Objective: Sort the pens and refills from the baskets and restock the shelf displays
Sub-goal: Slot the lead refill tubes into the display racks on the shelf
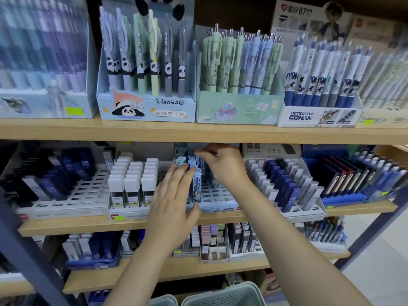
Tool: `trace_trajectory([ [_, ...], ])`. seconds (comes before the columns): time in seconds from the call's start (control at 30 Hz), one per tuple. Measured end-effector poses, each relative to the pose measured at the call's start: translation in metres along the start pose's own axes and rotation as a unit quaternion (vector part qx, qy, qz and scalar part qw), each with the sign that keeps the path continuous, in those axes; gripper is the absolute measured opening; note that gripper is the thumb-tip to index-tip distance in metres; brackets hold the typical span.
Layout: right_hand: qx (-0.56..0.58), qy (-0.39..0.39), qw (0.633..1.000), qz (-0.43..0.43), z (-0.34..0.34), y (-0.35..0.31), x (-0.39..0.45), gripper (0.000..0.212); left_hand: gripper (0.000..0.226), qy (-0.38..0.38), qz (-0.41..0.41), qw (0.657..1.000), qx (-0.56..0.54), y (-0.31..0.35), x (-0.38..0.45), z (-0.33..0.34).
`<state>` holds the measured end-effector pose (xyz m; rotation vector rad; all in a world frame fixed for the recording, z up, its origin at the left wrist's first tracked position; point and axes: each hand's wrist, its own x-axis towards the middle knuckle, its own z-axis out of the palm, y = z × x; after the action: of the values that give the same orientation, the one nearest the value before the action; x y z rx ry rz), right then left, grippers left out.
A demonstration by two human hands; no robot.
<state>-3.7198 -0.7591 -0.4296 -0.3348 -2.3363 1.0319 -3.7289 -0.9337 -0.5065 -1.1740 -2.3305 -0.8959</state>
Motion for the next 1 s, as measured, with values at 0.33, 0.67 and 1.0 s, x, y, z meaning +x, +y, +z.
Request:
trace_trajectory([
  [0.33,-0.145,0.031,0.986,-0.083,-0.013,0.012,-0.010,0.023,0.075,0.002,-0.001,1.000,-0.002,0.000,0.001,0.000],
  [0.67,-0.035,0.011,0.999,-0.025,-0.013,0.016,-0.023,0.025,0.075,0.008,0.000,1.000,-0.003,-0.002,0.001,0.002],
  [1.0,-0.132,0.004,0.988,-0.074,-0.014,0.017,-0.016,0.027,0.075,0.004,-0.004,1.000,0.000,-0.002,0.000,0.003],
])
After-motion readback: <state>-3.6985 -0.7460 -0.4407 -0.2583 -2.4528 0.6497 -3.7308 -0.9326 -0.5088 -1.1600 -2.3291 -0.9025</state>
